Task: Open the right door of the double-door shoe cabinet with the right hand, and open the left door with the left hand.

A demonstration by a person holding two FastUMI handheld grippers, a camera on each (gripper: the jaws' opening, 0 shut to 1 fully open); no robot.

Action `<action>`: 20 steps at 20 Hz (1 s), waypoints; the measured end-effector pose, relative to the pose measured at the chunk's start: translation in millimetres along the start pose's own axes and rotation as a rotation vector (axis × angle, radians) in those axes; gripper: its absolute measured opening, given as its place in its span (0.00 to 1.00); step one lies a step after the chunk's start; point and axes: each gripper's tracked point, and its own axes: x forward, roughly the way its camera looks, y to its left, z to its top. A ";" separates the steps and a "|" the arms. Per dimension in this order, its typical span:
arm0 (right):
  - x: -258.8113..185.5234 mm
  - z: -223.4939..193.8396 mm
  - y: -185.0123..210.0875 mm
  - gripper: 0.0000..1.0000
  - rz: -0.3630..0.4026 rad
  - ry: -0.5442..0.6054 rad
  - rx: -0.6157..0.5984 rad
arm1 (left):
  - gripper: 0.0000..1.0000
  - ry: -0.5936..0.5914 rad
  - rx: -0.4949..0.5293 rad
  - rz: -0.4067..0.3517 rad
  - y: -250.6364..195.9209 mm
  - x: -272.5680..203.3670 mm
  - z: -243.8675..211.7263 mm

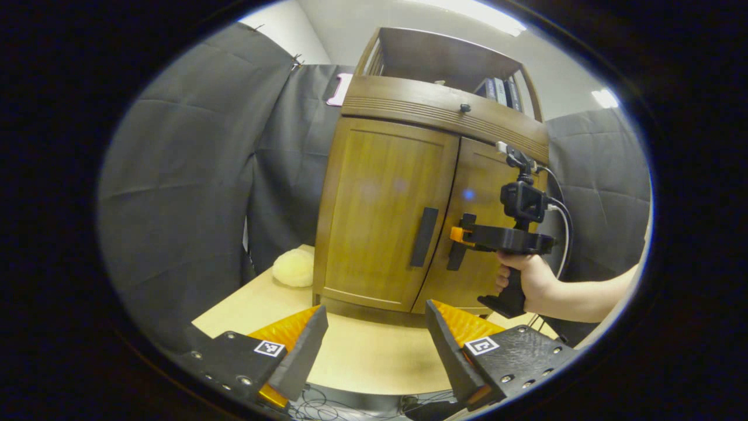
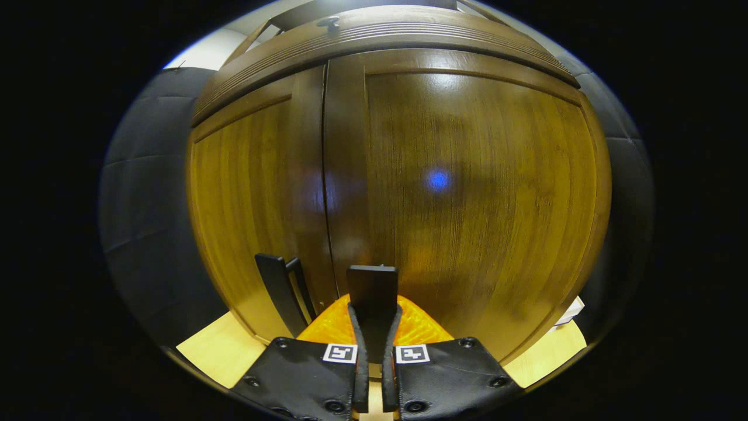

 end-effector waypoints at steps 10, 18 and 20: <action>-45.5 -10.3 1.5 0.07 0.050 0.004 -0.038 | 0.96 -0.029 -0.016 0.000 4.4 -8.0 18.7; -92.6 -20.5 -6.2 0.07 0.084 0.023 -0.055 | 0.97 -0.088 -0.015 0.002 14.4 -12.6 52.9; -106.4 -27.6 -10.2 0.07 0.093 0.031 -0.058 | 0.96 -0.094 0.006 -0.018 12.8 -4.8 62.8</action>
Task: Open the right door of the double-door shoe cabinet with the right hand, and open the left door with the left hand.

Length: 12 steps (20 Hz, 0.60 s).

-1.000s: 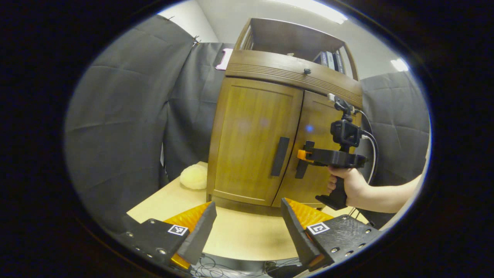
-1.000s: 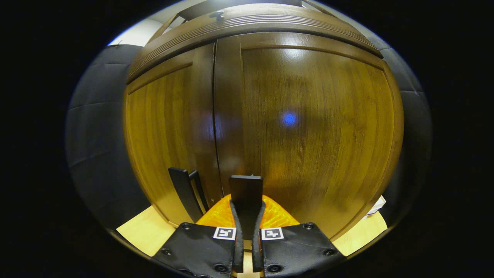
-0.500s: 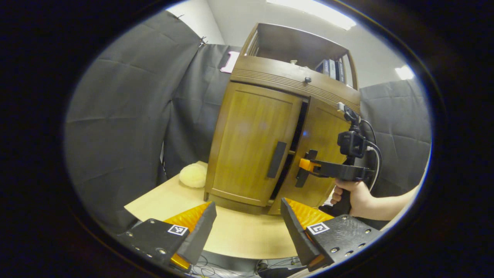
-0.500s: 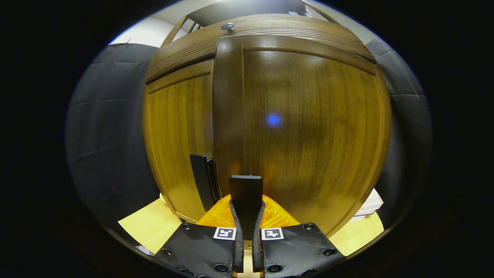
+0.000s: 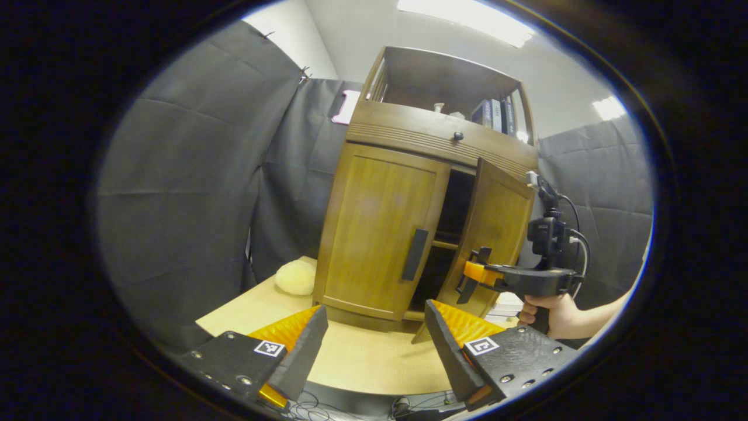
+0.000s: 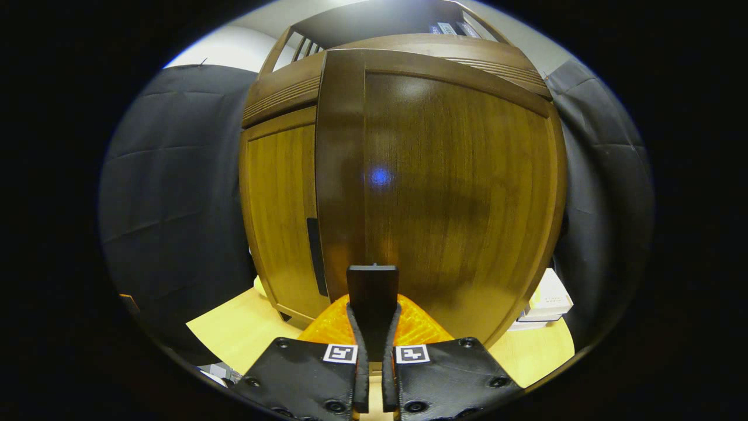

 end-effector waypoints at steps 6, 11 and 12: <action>-35.9 -9.3 -12.0 0.10 0.012 0.017 -0.004 | 0.97 -0.013 0.046 -0.083 -39.8 2.7 12.3; -65.1 -17.7 -28.0 0.07 0.024 0.007 -0.013 | 0.96 -0.014 0.065 -0.125 -52.4 9.4 12.7; -70.9 -19.8 -32.6 0.10 0.015 0.013 -0.013 | 0.96 -0.010 0.068 -0.129 -52.1 10.6 11.5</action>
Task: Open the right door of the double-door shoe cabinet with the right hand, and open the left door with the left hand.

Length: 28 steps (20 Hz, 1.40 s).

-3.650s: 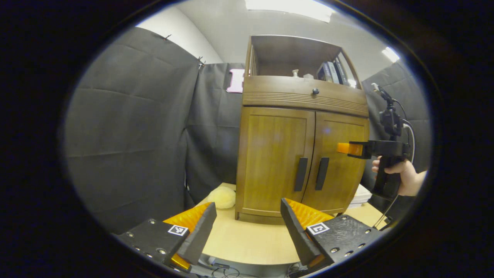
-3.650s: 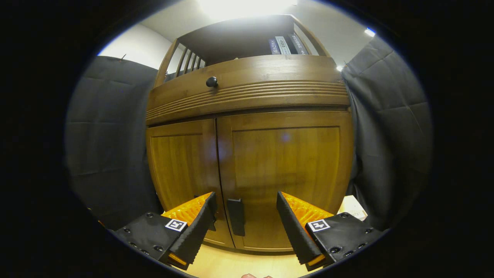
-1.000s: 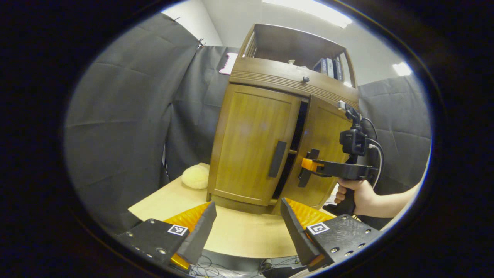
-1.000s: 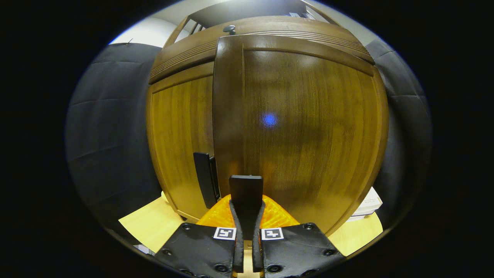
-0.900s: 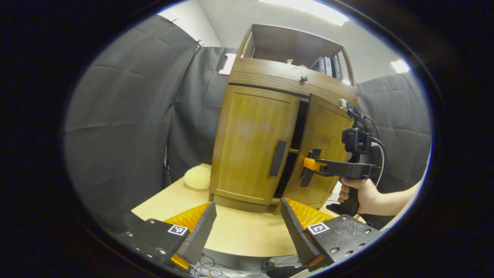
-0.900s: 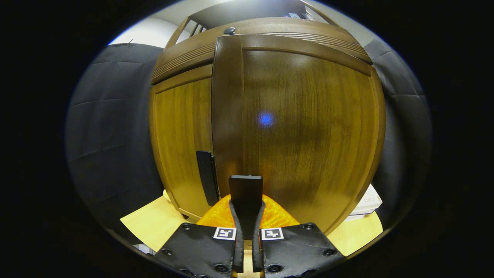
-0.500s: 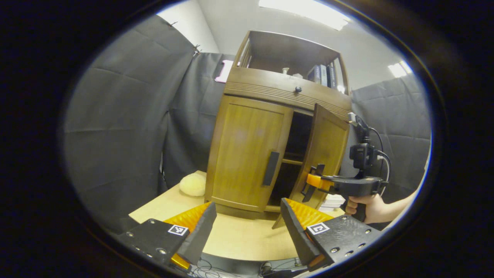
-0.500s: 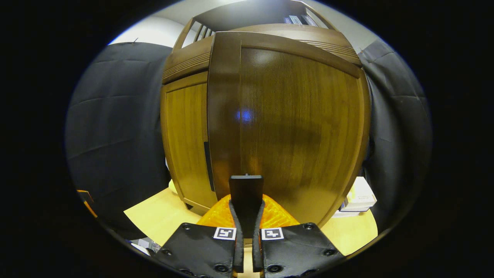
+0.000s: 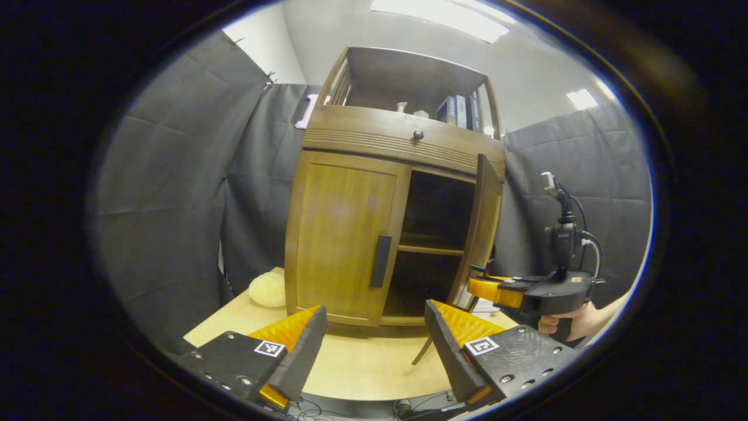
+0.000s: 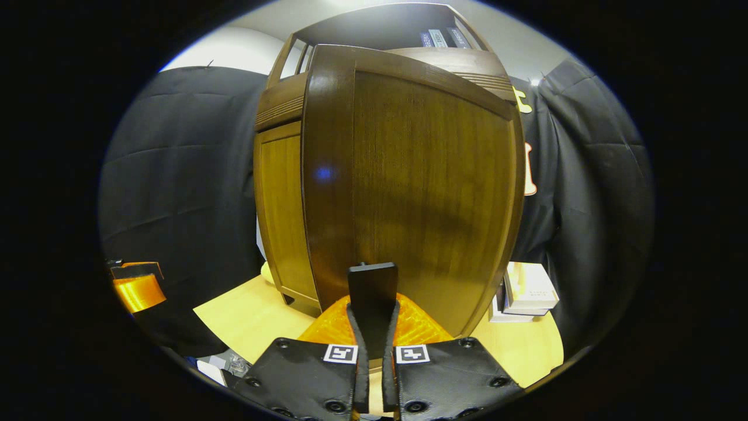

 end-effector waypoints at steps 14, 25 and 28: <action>-60.7 -18.2 -62.8 0.10 -0.108 -0.001 0.037 | 0.96 0.028 0.023 -0.084 -18.6 13.3 -16.1; -96.7 -30.2 -127.8 0.07 -0.193 -0.024 0.001 | 0.96 0.046 0.037 -0.184 -47.7 41.6 -18.9; -101.6 -29.1 -153.4 0.08 -0.251 -0.045 -0.033 | 0.96 0.065 0.044 -0.201 -52.6 46.6 -22.6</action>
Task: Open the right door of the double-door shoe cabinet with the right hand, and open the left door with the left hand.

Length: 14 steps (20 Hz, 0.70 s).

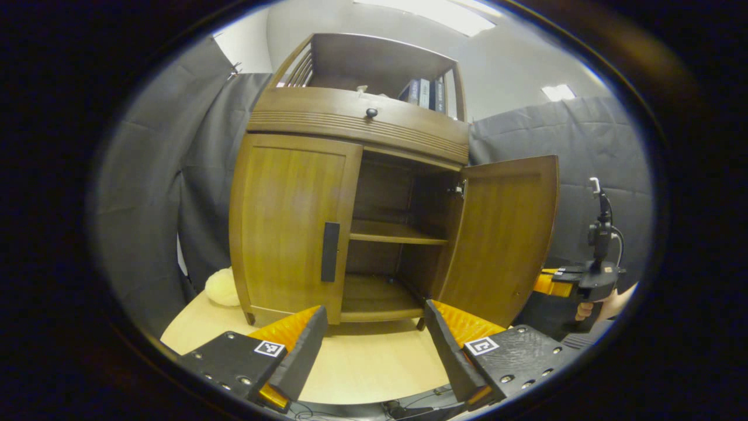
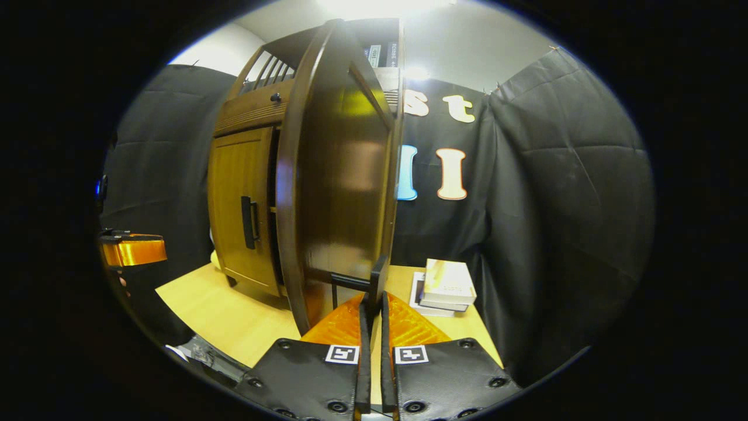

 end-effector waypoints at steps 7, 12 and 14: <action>0.6 4.3 -12.2 0.00 -0.011 -0.022 0.036 | 0.96 0.020 0.014 -0.044 -4.9 10.8 -3.6; -7.3 10.2 -14.9 0.05 -0.022 -0.034 0.024 | 0.95 0.013 -0.002 -0.053 -2.0 13.8 -0.8; -12.8 12.2 -14.9 0.05 -0.027 -0.033 0.022 | 0.95 0.014 -0.006 -0.053 -0.5 15.1 1.2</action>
